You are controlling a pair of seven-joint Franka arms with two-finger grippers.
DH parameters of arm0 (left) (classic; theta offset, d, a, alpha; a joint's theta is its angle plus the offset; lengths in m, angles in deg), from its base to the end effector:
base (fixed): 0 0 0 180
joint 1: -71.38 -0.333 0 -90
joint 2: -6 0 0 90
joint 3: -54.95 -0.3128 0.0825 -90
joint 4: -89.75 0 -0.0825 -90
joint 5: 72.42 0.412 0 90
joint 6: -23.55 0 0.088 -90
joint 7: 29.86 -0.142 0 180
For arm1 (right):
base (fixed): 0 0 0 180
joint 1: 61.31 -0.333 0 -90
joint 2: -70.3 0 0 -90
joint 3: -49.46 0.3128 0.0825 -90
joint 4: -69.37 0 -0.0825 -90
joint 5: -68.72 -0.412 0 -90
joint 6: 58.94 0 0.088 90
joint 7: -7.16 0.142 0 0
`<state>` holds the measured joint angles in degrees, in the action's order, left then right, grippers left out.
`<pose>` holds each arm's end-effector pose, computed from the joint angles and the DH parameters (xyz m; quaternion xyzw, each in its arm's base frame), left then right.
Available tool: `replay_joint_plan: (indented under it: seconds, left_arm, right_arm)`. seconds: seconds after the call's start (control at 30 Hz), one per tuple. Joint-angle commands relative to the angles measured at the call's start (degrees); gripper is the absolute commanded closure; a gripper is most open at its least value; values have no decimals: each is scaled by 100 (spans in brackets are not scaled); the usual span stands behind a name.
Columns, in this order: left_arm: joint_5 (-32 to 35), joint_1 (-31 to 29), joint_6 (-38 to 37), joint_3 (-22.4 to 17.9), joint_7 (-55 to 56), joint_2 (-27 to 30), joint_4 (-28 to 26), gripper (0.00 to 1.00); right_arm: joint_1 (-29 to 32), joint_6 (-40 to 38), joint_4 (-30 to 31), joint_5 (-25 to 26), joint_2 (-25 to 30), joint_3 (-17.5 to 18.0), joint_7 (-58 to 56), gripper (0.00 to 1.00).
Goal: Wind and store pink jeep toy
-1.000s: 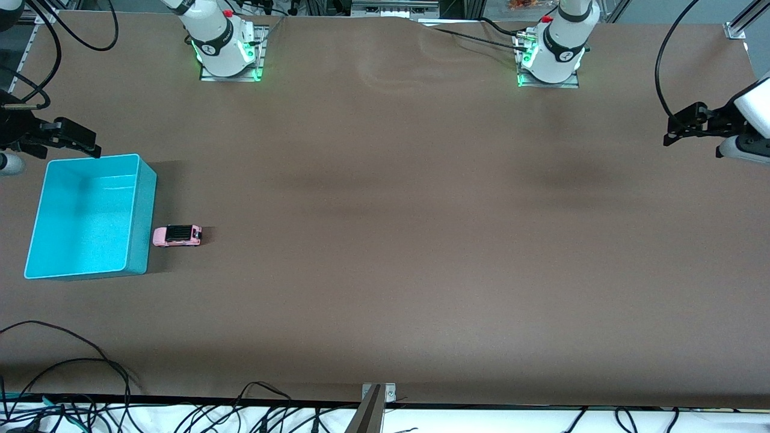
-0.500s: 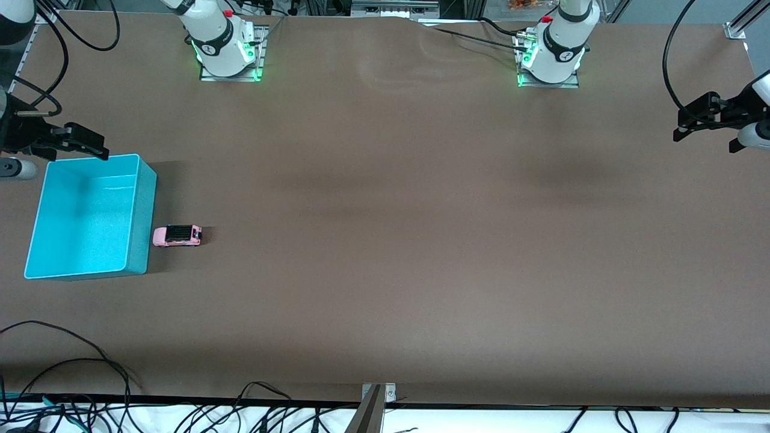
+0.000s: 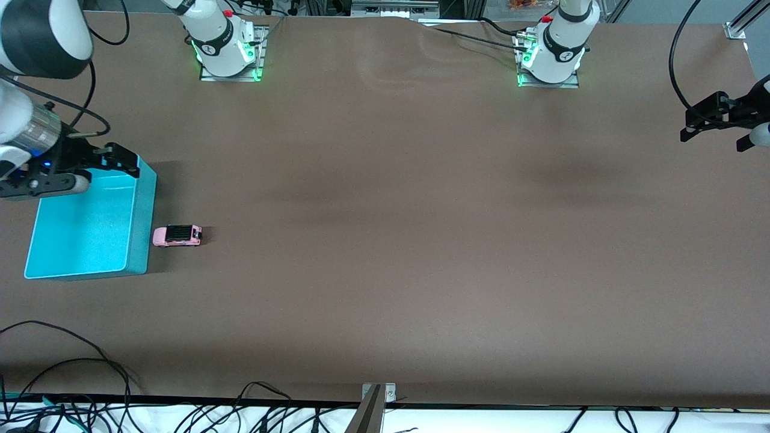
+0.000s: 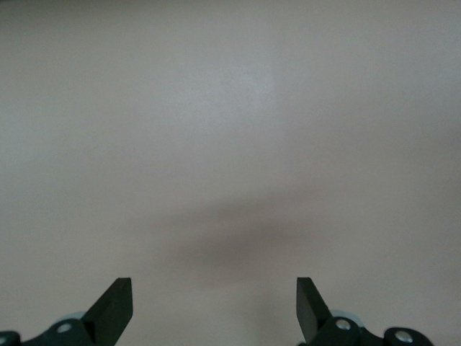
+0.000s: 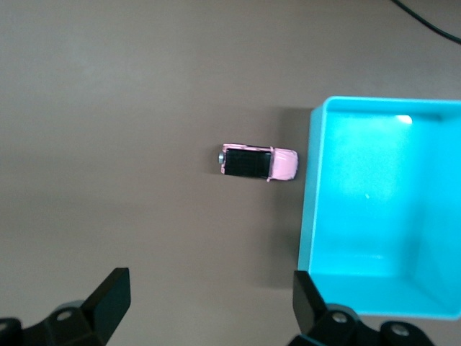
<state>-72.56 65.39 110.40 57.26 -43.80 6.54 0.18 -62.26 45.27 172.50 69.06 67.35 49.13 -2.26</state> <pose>0.5715 0.0363 0.5908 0.9958 -0.0894 -0.0186 0.0039 0.6005 0.0059 0.4615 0.9960 0.0883 -0.0165 0.0018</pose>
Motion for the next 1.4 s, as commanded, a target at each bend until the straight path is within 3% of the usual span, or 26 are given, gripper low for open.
replay_joint_plan:
  seconds: [0.0,0.33,0.7,0.9,1.37]
  left_arm:
    - [-74,-34,-124,7,5,-71,177,0]
    - [-74,-52,-116,7,-12,-71,177,0]
    - [-83,-52,-124,15,23,-71,186,0]
    - [-83,-43,-124,24,23,-71,177,0]
    - [-83,-34,-124,24,41,-71,177,0]
  right_arm:
    - [16,503,664,-78,199,24,-1218,0]
    - [51,837,726,-78,-363,-11,-2650,0]
    - [297,1874,612,-569,-1418,-143,-4927,0]
    - [297,2375,586,-587,-1954,-126,-6087,0]
    - [297,2885,339,-614,-2754,-125,-7381,1]
